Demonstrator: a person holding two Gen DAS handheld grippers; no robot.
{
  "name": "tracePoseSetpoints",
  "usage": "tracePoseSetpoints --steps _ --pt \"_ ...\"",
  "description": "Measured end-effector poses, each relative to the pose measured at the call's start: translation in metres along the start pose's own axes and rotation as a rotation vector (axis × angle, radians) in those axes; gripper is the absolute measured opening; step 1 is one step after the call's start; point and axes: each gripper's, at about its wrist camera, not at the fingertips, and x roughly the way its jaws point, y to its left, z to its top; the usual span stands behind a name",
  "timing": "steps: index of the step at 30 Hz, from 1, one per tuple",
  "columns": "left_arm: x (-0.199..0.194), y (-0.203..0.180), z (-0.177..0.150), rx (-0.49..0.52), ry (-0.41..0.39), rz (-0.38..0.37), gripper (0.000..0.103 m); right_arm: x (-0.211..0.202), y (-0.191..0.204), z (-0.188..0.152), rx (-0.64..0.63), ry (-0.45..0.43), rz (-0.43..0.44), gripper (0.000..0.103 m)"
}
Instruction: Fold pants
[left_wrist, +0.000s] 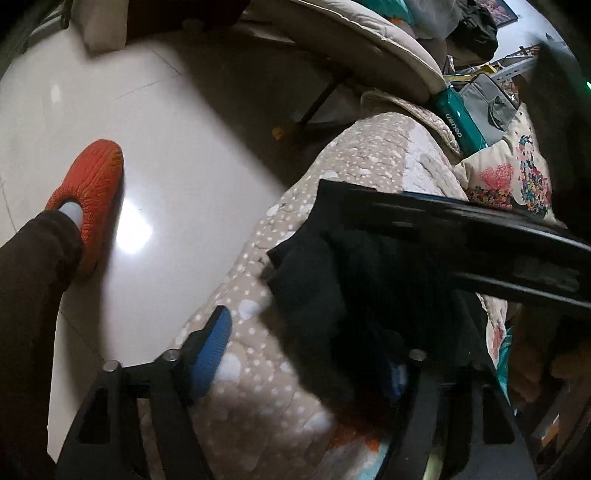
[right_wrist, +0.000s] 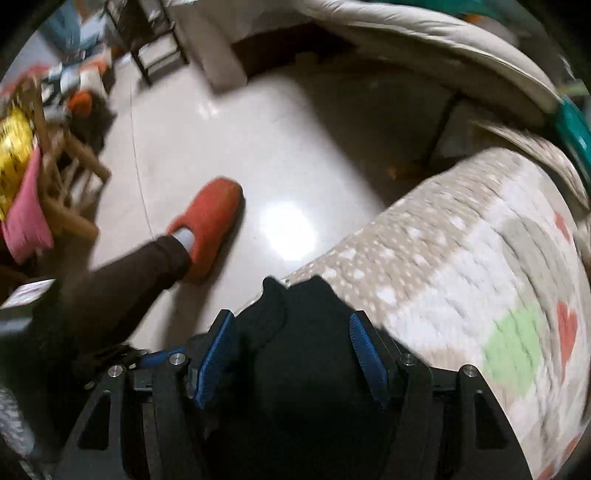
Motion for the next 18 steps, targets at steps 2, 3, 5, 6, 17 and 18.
tracePoseSetpoints --steps 2,3,5,6,17,18 --pt "0.003 -0.001 0.001 -0.005 -0.009 0.007 0.074 0.015 -0.001 0.004 -0.025 0.034 -0.023 0.072" --pt "0.004 0.0 0.002 -0.02 -0.01 0.003 0.076 0.019 -0.001 0.006 -0.029 0.041 -0.03 0.072" --pt "0.008 0.001 0.003 -0.038 -0.005 -0.005 0.076 0.028 -0.005 0.009 -0.023 0.071 -0.016 0.072" --pt "0.008 0.002 0.002 -0.043 -0.003 -0.005 0.075 0.032 -0.004 0.011 -0.024 0.081 -0.01 0.072" --pt "-0.031 -0.008 0.003 -0.025 -0.019 -0.194 0.018 -0.02 0.0 -0.007 0.016 -0.056 -0.009 0.031" --pt "-0.035 -0.011 0.002 -0.016 -0.026 -0.21 0.018 -0.026 0.002 -0.008 0.029 -0.078 -0.007 0.031"
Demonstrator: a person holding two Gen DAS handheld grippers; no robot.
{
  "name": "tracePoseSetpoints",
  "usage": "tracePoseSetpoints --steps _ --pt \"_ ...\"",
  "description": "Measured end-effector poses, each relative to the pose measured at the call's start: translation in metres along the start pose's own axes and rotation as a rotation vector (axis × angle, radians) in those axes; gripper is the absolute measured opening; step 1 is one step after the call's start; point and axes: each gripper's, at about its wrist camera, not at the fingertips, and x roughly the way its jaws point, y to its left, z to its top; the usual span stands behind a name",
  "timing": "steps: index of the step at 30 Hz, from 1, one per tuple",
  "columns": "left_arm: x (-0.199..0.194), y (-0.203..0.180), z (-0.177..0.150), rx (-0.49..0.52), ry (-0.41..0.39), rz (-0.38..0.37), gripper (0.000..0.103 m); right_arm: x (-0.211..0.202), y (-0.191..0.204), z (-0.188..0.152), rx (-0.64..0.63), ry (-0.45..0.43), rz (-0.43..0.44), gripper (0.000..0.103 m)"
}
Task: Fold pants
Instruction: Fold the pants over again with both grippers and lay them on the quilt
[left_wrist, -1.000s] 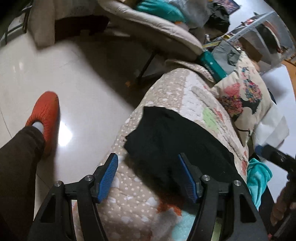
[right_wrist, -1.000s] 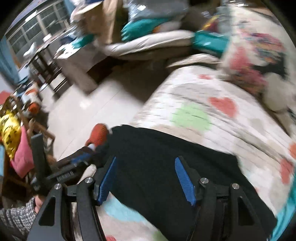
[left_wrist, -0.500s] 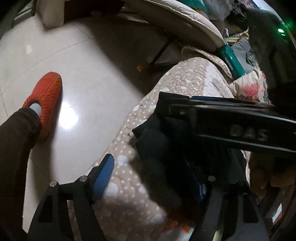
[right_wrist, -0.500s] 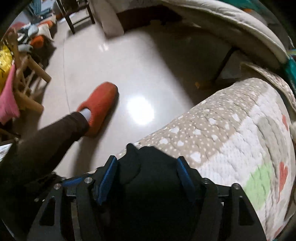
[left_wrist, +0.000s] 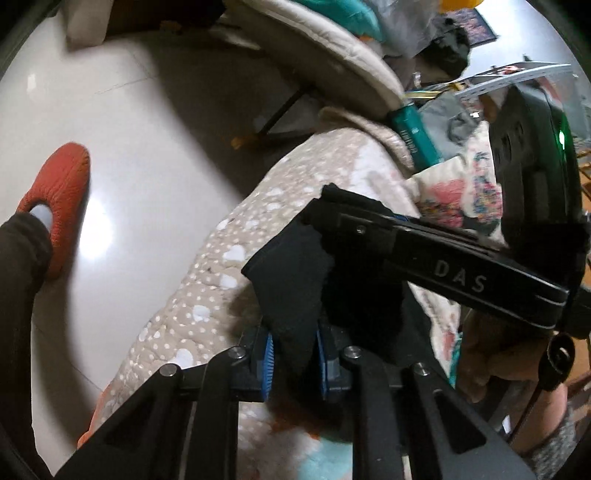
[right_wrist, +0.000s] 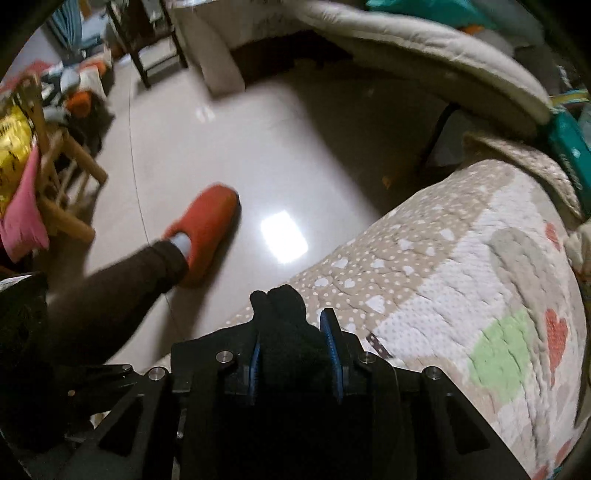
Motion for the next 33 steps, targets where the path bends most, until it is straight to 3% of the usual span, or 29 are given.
tracePoseSetpoints --steps 8,14,17,20,22,25,26,28,30,33 --pt "-0.007 -0.054 -0.018 0.11 0.016 -0.076 0.016 -0.068 -0.026 -0.038 0.158 -0.207 0.02 0.031" --pt "0.021 -0.113 -0.049 0.262 0.079 -0.076 0.016 -0.108 -0.077 -0.101 0.327 -0.295 0.044 0.032" --pt "0.041 -0.137 -0.077 0.366 0.131 -0.053 0.017 -0.112 -0.111 -0.149 0.453 -0.314 0.04 0.035" --pt "0.049 -0.15 -0.108 0.457 0.23 -0.067 0.032 -0.11 -0.143 -0.206 0.613 -0.3 -0.05 0.041" --pt "0.043 -0.155 -0.123 0.522 0.25 -0.093 0.049 -0.112 -0.158 -0.24 0.704 -0.29 -0.113 0.042" --pt "0.024 -0.156 -0.138 0.601 0.249 -0.116 0.052 -0.131 -0.175 -0.278 0.809 -0.297 -0.245 0.043" --pt "0.018 -0.153 -0.139 0.602 0.253 -0.122 0.052 -0.141 -0.175 -0.283 0.817 -0.312 -0.302 0.043" --pt "0.008 -0.144 -0.133 0.574 0.244 -0.129 0.052 -0.158 -0.171 -0.281 0.808 -0.37 -0.327 0.045" --pt "0.003 -0.136 -0.125 0.536 0.219 -0.112 0.052 -0.17 -0.156 -0.269 0.762 -0.43 -0.295 0.045" --pt "0.001 -0.121 -0.107 0.454 0.187 -0.052 0.052 -0.166 -0.123 -0.239 0.653 -0.44 -0.19 0.045"
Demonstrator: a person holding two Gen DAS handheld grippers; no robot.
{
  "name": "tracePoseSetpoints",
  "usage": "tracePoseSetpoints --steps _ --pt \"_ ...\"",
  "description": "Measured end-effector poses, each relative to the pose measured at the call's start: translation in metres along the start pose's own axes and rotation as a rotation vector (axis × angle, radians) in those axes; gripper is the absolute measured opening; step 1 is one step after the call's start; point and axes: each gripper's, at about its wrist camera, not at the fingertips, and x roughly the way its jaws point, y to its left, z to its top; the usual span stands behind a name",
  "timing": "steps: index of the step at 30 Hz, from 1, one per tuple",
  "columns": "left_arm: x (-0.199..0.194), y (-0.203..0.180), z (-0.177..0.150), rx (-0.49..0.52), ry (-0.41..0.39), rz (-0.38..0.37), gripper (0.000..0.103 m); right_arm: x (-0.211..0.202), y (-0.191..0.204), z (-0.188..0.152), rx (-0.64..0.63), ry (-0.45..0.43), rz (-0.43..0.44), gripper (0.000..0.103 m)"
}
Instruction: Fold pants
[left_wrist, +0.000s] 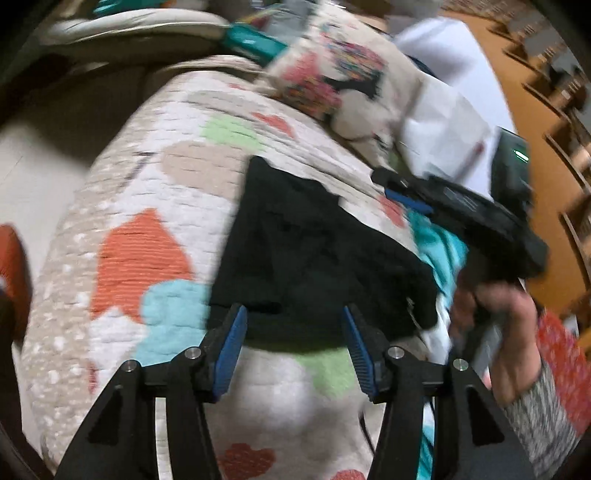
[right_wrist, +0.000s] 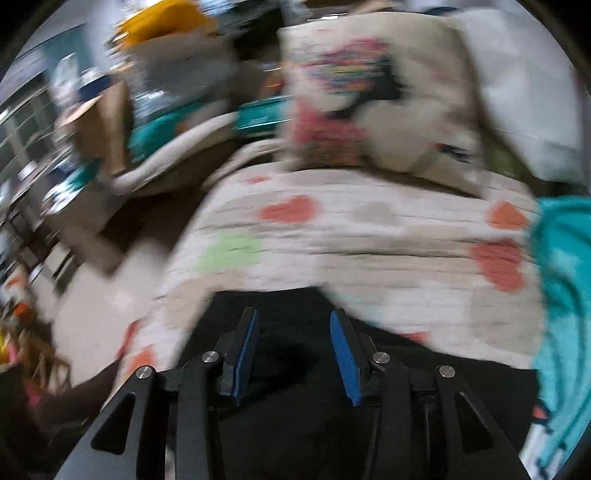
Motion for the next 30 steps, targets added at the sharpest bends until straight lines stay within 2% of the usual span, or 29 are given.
tracePoseSetpoints --steps 4,5,9,11,13,16,21,30 --pt "-0.023 0.011 0.003 -0.046 -0.069 0.057 0.052 0.03 0.036 -0.022 0.022 0.134 0.192 0.045" --pt "-0.033 0.011 0.002 -0.044 -0.095 0.08 0.052 0.039 0.04 -0.031 0.031 0.175 0.208 0.045" --pt "-0.051 0.008 -0.001 -0.04 -0.13 0.095 0.052 0.049 0.038 -0.06 0.055 0.256 0.106 0.045" --pt "-0.056 0.005 -0.003 -0.042 -0.135 0.1 0.052 0.039 0.031 -0.07 0.043 0.255 0.032 0.045" --pt "-0.06 0.0 -0.004 -0.043 -0.132 0.103 0.052 0.028 0.023 -0.075 0.052 0.25 0.005 0.047" --pt "-0.066 -0.011 -0.009 -0.025 -0.137 0.112 0.052 0.008 0.011 -0.082 0.069 0.22 -0.04 0.059" --pt "-0.076 -0.03 -0.02 -0.003 -0.141 0.128 0.052 -0.018 -0.001 -0.089 0.102 0.17 -0.016 0.06" --pt "-0.086 -0.056 -0.028 0.05 -0.162 0.143 0.052 -0.036 -0.022 -0.103 0.167 0.137 -0.019 0.061"
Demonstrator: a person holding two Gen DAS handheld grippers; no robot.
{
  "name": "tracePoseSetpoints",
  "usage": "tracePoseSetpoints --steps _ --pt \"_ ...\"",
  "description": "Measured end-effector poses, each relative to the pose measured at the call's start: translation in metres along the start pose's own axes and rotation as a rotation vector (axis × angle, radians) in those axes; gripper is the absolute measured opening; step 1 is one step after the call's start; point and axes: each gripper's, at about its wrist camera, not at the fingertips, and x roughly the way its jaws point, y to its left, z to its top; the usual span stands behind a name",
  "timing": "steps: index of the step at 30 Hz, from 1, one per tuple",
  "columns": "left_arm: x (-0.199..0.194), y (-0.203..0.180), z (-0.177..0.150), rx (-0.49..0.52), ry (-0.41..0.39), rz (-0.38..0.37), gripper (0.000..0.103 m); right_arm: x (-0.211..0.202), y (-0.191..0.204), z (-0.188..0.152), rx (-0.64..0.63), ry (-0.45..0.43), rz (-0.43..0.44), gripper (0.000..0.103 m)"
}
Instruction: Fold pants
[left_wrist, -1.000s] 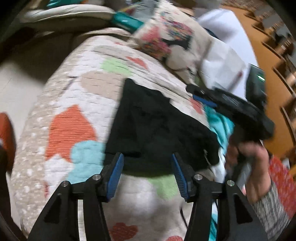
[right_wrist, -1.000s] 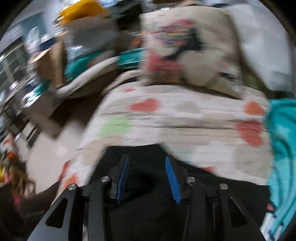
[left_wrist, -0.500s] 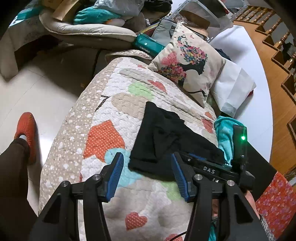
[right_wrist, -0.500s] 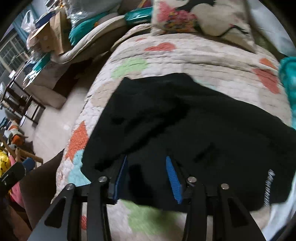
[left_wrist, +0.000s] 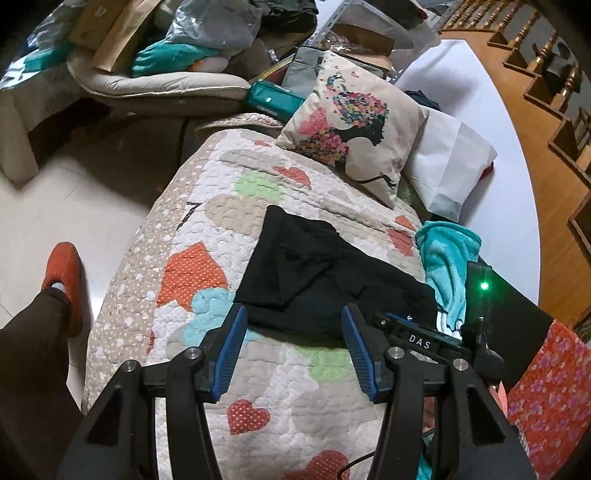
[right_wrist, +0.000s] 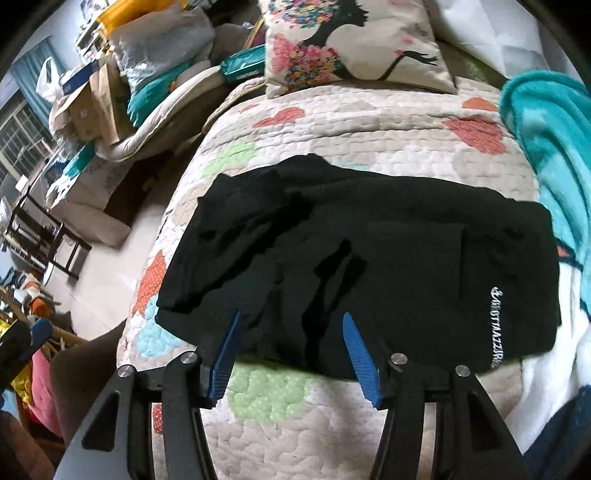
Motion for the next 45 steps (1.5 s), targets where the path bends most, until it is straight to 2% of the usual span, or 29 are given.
tracePoseSetpoints --steps 11,35,45 --pt "0.002 0.002 -0.003 -0.016 0.011 0.0 0.052 0.002 -0.009 0.0 0.041 -0.004 -0.008 0.061" --pt "0.009 0.008 -0.006 -0.044 0.027 -0.034 0.052 0.013 -0.009 -0.007 0.047 0.031 -0.042 0.062" --pt "0.014 0.017 -0.004 -0.051 0.023 -0.003 0.052 0.008 -0.006 -0.005 0.045 0.028 -0.043 0.062"
